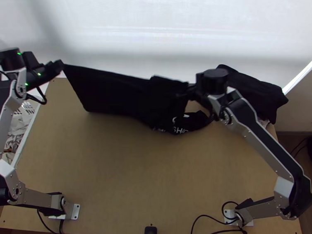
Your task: Fold the t-shirt
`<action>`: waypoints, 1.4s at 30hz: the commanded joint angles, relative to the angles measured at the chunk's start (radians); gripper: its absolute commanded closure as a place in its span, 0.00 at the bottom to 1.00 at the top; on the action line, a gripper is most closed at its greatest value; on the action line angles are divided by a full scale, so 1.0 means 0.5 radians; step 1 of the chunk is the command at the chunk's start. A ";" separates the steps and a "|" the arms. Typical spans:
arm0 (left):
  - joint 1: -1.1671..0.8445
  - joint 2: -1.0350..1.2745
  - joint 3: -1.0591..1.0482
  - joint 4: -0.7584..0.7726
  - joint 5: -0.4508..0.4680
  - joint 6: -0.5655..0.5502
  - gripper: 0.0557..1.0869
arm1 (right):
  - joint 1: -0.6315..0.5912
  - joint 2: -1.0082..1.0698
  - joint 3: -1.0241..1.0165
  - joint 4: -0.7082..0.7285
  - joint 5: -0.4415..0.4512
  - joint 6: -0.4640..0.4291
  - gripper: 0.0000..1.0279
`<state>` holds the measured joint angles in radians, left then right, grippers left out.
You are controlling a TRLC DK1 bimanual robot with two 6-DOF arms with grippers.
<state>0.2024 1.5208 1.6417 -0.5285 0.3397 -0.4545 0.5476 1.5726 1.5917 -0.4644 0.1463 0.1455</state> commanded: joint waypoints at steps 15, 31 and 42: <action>0.224 -0.256 0.650 0.091 -0.158 -0.211 0.96 | -0.221 -0.145 0.618 0.772 0.125 -0.714 0.97; 0.332 -0.379 0.941 0.465 -0.382 -0.174 0.96 | -0.221 -0.433 0.759 1.518 0.125 -0.969 0.97; 0.433 -0.882 0.892 0.456 -0.455 -0.168 0.96 | -0.175 -1.179 0.661 1.349 0.122 -0.951 0.97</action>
<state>0.3717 1.1492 2.0892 -0.2893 0.1982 -0.5419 0.4778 1.1690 1.8961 0.1875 0.1291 -0.3233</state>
